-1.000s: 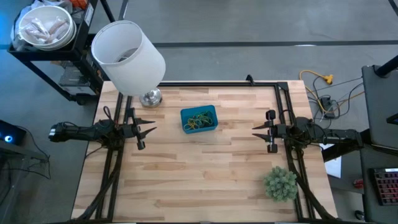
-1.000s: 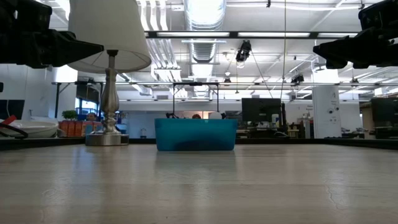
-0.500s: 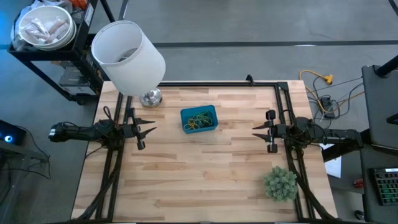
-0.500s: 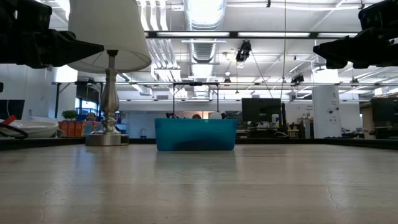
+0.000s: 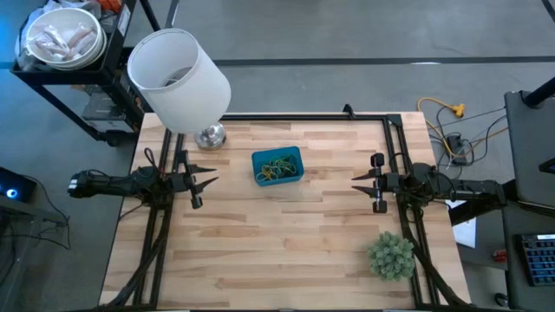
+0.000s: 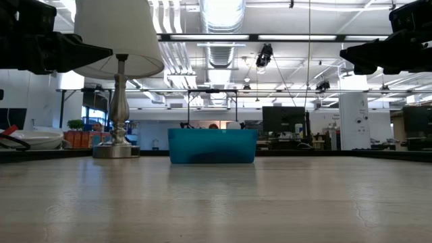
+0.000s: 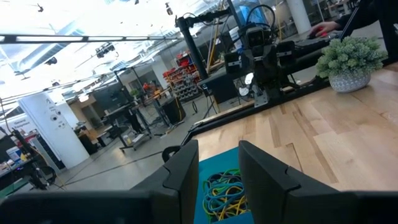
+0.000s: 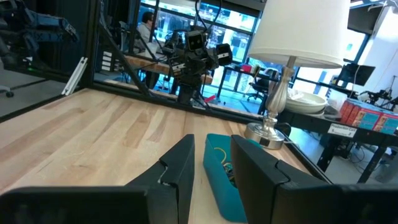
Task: Pick and place rubber bands into bin
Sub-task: Return to Home Position
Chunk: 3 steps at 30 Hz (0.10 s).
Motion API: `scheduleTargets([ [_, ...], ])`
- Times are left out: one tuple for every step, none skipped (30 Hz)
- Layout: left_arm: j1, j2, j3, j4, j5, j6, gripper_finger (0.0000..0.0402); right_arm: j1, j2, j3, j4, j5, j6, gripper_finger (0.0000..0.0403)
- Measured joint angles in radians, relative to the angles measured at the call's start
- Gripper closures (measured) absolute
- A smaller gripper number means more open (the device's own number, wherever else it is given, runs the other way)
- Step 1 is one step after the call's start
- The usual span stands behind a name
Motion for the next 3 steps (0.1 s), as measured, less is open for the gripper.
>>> scheduleTargets([
  [0.000, -0.001, 0.000, 0.000, 0.000, 0.000, 0.0304, 0.000, 0.000, 0.000, 0.000, 0.000, 0.000, 0.0305],
  [0.000, -0.001, 0.000, 0.000, 0.000, 0.000, 0.0304, 0.000, 0.000, 0.000, 0.000, 0.000, 0.000, 0.0305],
  [0.000, -0.001, 0.000, 0.001, 0.000, 0.000, 0.0304, 0.000, 0.000, 0.000, 0.000, 0.000, 0.000, 0.0305],
])
